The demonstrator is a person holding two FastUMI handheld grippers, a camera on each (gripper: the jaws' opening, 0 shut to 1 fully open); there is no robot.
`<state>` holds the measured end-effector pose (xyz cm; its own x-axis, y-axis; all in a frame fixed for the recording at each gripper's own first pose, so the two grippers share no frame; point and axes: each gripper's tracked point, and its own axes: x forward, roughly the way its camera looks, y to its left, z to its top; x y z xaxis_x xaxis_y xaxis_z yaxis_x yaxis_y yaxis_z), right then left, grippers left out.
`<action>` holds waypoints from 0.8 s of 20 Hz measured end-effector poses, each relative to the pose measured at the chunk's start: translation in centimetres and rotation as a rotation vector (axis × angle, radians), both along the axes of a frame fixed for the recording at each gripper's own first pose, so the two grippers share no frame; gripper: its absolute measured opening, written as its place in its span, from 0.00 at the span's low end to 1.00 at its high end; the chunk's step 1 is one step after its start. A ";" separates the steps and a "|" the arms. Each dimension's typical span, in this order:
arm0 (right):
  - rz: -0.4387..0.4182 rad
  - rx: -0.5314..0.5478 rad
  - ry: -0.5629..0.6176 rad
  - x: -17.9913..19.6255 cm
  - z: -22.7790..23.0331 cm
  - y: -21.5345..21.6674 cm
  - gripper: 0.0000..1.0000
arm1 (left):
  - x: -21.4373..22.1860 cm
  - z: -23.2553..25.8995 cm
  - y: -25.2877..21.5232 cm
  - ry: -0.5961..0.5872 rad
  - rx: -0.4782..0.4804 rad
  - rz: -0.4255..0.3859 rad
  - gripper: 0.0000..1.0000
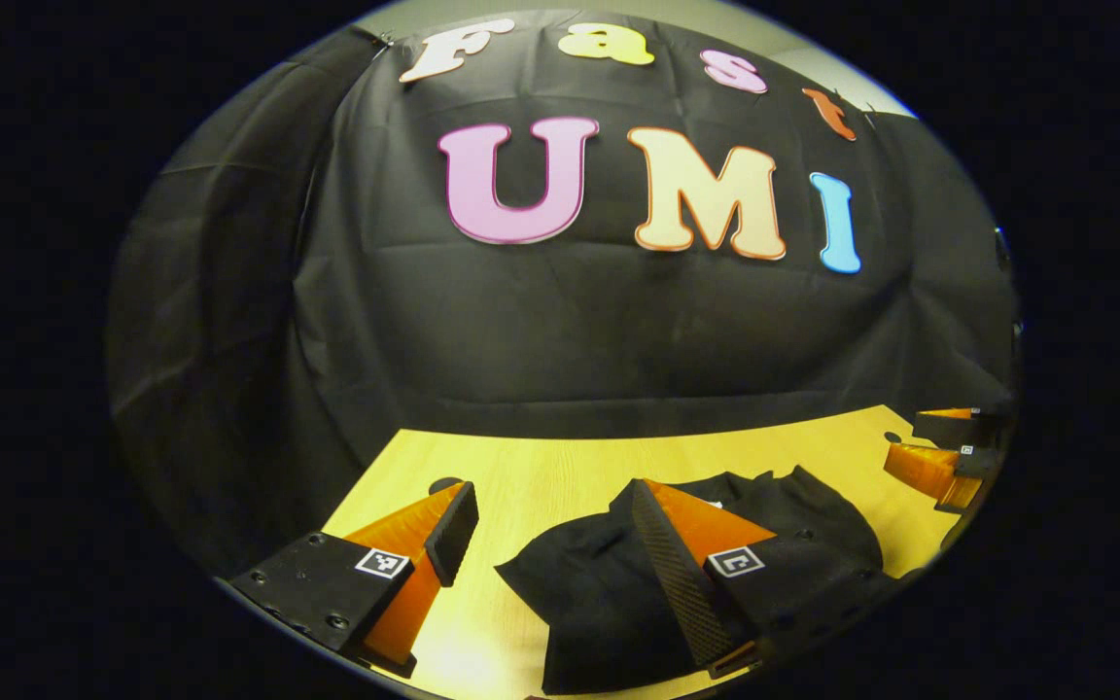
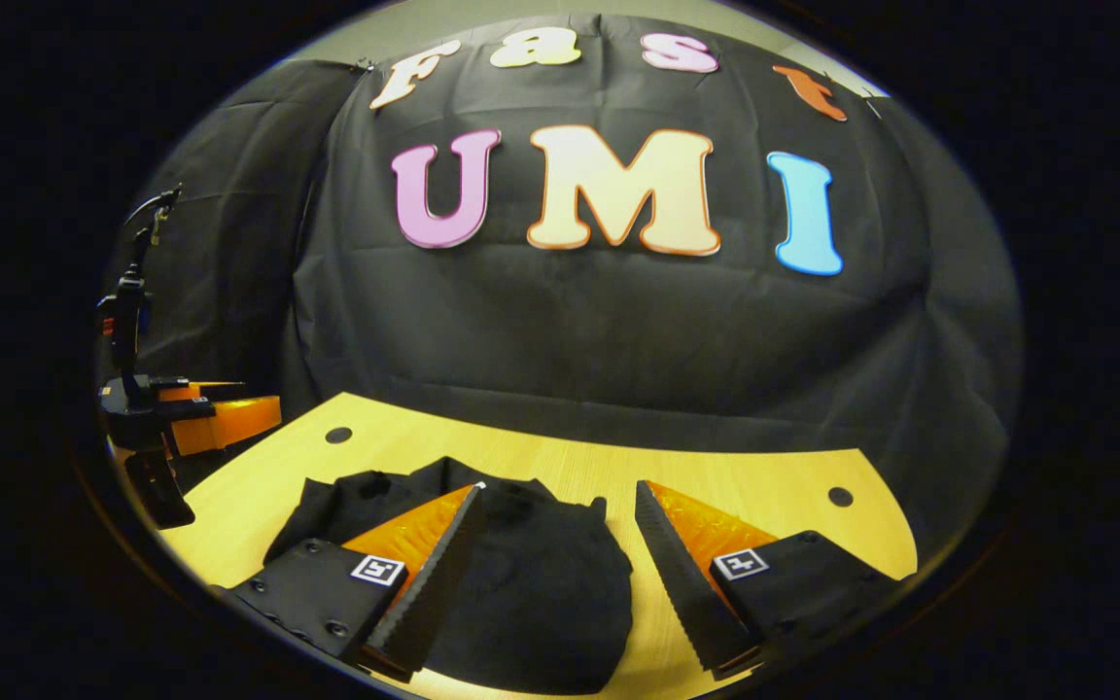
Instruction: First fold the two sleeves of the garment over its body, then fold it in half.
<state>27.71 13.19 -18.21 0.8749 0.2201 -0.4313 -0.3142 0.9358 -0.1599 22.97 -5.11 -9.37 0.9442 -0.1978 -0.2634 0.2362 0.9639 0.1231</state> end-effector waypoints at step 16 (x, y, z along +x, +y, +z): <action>0.003 0.111 -0.248 -17.0 8.5 -3.9 0.99 | -17.0 5.9 -0.8 -0.214 -0.052 0.001 0.93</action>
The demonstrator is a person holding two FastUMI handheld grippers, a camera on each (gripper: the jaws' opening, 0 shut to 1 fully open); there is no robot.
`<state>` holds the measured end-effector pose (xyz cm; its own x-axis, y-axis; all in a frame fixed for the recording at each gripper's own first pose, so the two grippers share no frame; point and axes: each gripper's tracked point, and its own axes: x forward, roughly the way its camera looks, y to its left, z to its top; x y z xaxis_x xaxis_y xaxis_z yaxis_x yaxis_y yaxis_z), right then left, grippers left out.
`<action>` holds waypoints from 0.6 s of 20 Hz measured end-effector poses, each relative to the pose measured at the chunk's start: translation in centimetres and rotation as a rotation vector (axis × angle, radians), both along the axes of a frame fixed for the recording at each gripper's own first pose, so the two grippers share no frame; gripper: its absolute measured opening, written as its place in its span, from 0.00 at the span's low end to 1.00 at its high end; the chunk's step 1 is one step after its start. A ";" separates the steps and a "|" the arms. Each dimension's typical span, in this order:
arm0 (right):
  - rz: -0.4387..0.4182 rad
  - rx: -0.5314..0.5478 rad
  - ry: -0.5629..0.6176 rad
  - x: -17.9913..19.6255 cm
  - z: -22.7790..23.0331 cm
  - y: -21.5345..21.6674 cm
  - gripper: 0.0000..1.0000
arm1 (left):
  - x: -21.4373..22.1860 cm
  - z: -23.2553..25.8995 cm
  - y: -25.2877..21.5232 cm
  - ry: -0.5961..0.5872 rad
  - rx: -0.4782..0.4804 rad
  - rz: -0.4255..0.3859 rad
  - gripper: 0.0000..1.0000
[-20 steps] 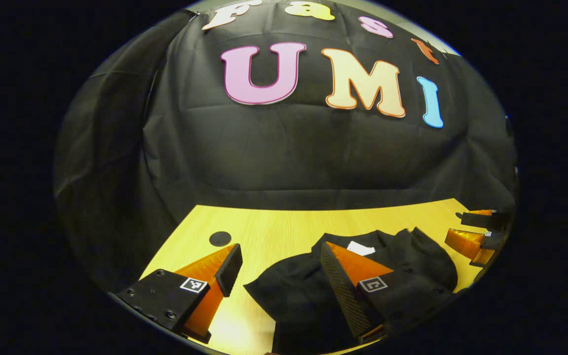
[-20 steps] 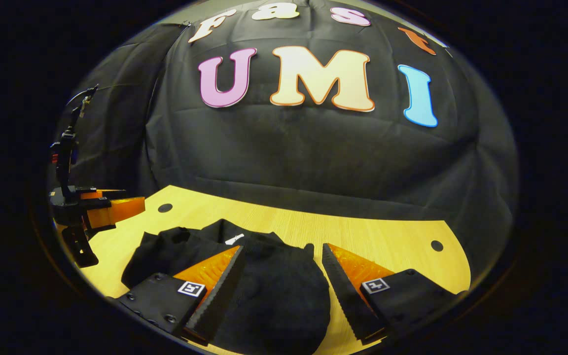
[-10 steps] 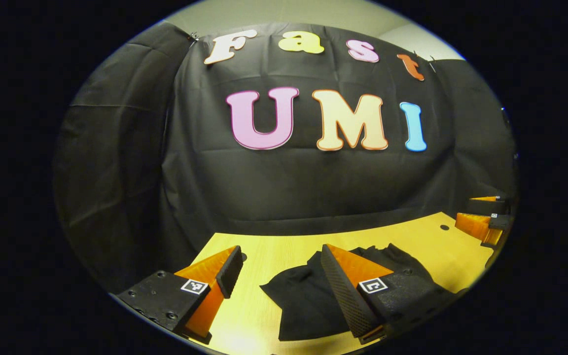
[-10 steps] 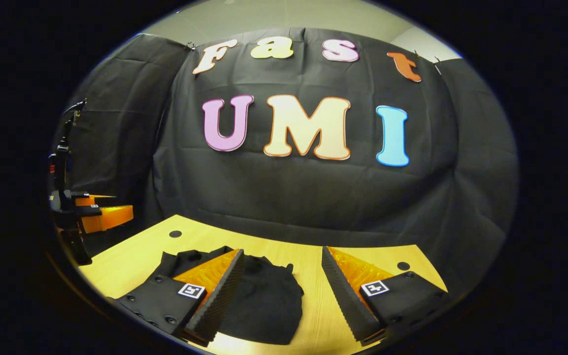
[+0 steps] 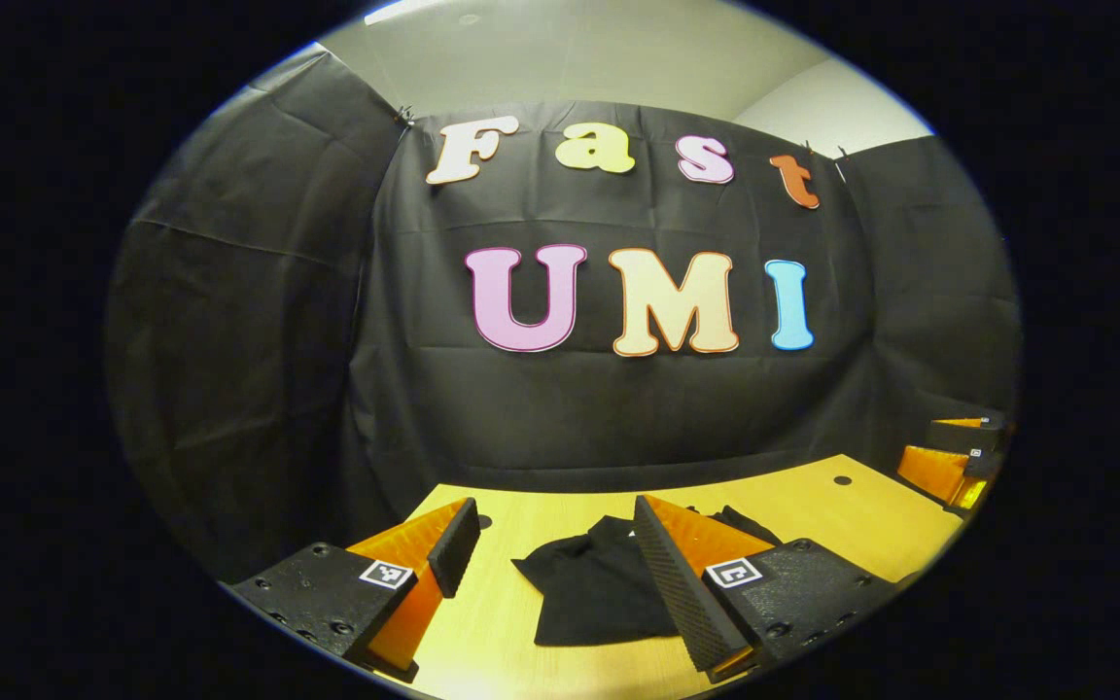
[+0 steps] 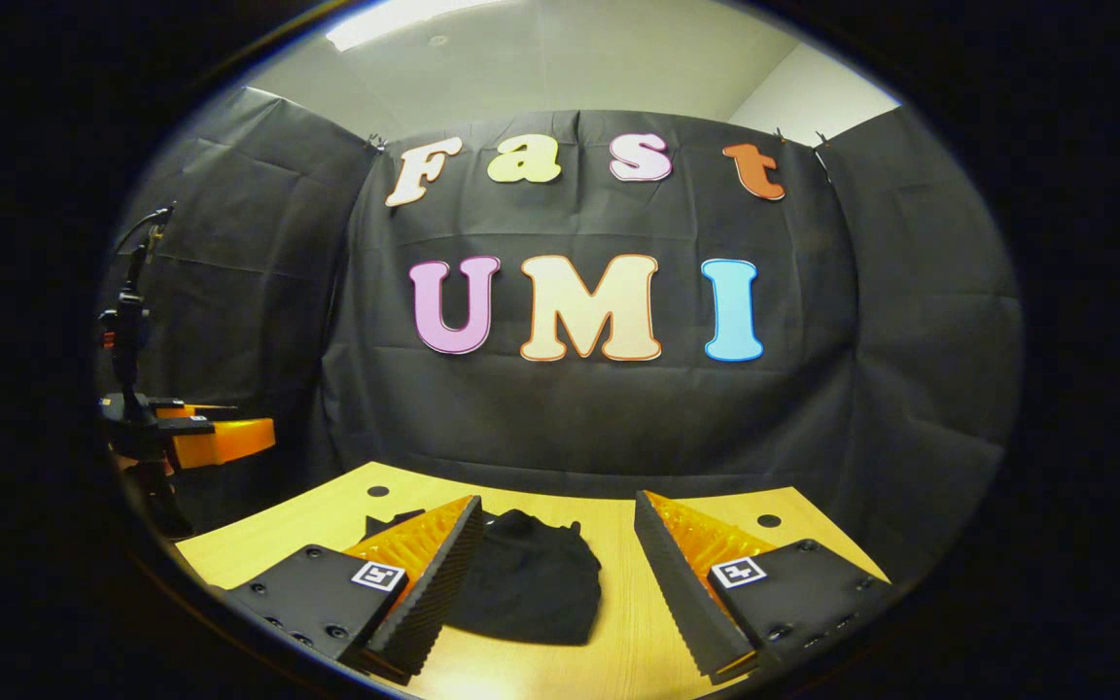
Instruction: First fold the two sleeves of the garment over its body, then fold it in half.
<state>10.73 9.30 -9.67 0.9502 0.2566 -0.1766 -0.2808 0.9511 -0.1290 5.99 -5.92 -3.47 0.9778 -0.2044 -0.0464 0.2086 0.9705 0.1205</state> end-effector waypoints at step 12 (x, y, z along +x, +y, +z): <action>-0.025 0.033 0.045 -6.4 -3.9 -2.2 0.99 | -6.0 -9.1 0.6 0.229 0.029 -0.010 0.94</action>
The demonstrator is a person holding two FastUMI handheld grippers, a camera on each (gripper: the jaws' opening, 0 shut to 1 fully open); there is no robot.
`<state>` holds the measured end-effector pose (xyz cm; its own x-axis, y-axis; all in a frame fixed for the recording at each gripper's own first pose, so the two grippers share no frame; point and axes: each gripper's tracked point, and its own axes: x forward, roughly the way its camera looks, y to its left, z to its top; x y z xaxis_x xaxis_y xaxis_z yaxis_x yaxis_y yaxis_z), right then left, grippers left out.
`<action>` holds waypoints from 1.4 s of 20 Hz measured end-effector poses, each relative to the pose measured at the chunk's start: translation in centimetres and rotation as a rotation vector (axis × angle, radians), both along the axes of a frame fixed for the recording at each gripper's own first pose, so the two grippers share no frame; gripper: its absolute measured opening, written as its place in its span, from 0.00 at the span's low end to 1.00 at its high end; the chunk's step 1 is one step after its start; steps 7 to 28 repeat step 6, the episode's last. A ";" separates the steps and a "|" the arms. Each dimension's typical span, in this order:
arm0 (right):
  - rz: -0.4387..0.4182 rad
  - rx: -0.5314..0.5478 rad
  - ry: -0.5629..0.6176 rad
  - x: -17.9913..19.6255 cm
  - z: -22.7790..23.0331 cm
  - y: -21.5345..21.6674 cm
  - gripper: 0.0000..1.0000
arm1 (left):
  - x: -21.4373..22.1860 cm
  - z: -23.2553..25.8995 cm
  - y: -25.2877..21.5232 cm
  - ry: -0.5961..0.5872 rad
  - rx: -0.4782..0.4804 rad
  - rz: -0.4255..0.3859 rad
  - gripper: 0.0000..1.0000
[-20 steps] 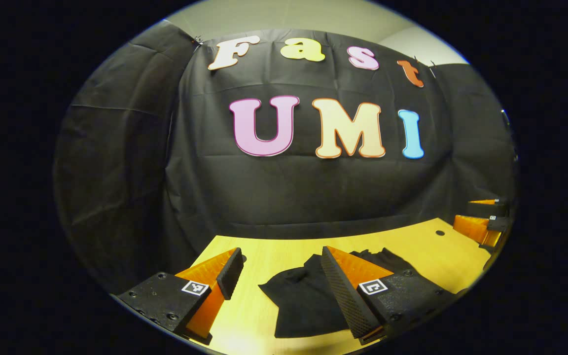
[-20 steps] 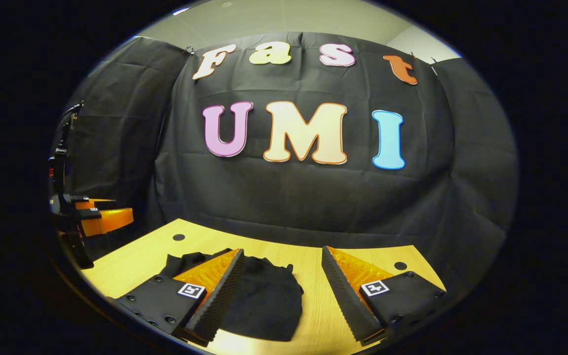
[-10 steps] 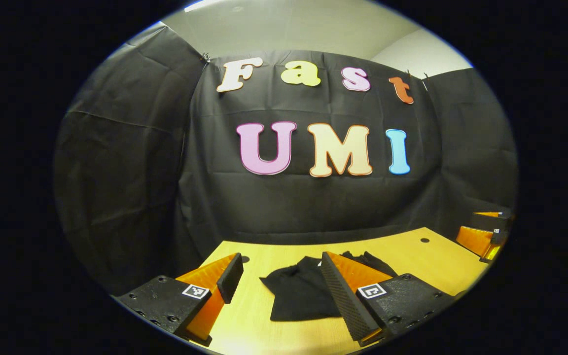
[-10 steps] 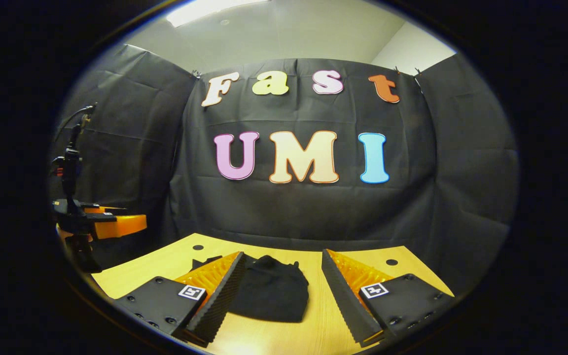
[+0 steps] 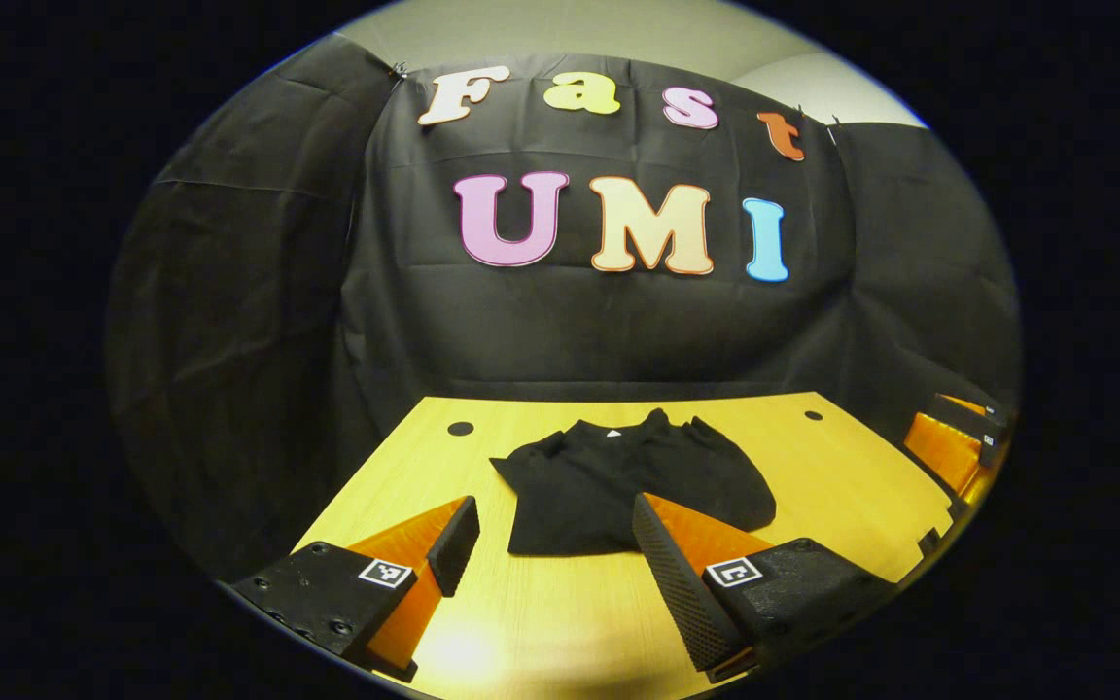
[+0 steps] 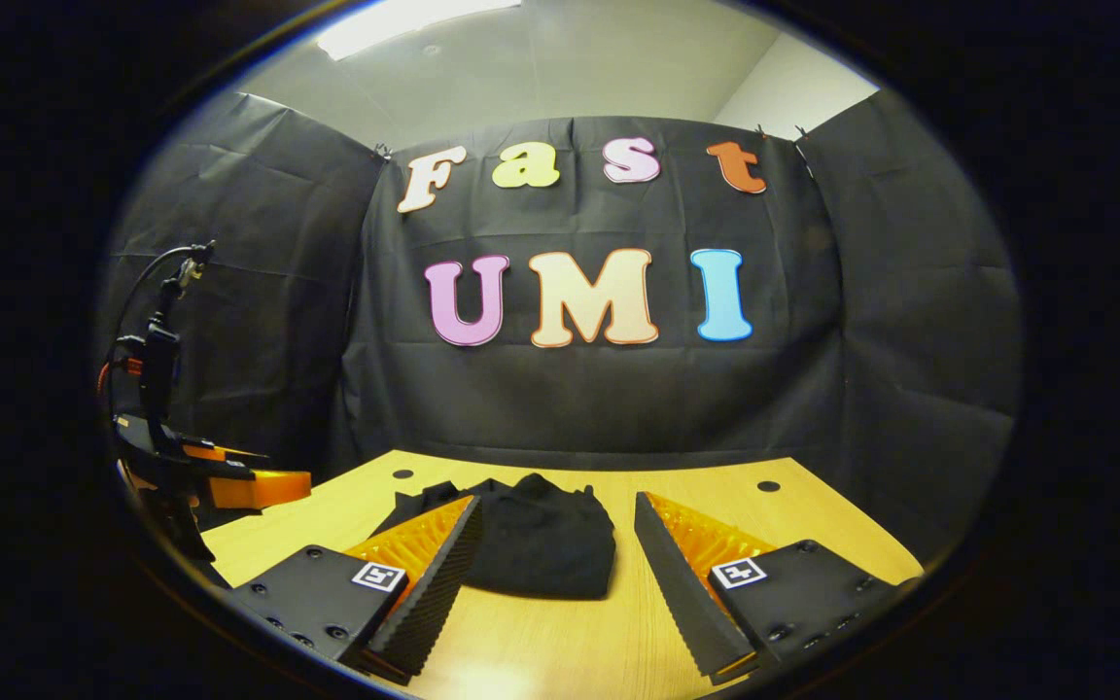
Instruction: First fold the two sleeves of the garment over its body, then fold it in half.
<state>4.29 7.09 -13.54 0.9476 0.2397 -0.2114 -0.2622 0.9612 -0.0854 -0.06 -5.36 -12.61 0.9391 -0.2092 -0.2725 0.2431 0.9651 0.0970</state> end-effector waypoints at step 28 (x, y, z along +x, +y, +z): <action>-0.007 0.040 0.008 0.4 0.8 -0.1 0.98 | 0.8 0.9 1.3 -0.029 0.035 0.026 0.94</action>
